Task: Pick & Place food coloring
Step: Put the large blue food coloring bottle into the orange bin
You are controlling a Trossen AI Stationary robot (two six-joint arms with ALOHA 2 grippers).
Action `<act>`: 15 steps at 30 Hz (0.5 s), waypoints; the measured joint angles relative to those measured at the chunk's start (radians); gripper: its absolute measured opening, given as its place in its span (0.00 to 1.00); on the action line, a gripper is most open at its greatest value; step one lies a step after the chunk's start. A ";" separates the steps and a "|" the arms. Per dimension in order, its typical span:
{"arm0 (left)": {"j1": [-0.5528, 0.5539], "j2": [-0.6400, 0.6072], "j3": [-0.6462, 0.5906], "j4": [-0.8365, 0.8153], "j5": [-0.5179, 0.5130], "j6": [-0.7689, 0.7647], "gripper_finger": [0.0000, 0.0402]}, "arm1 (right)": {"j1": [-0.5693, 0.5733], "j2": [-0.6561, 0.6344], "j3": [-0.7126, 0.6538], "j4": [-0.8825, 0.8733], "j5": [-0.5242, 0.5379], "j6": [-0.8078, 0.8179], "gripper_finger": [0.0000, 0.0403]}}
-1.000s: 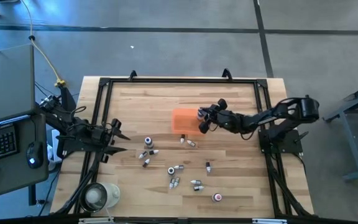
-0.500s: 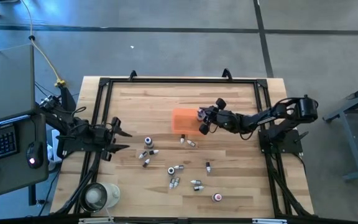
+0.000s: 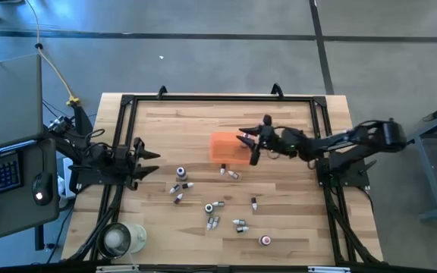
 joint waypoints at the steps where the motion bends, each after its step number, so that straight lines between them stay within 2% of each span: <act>1: 0.000 0.000 0.000 0.006 -0.017 0.002 0.49 | 0.007 -0.034 0.000 -0.015 0.000 -0.021 0.34; 7: 0.000 0.100 0.000 0.007 -0.140 -0.062 0.49 | 0.071 -0.193 0.000 -0.139 -0.010 -0.048 0.34; 15: 0.000 0.405 0.000 0.182 -0.145 -0.138 0.49 | 0.159 -0.227 0.000 -0.263 -0.014 0.009 0.34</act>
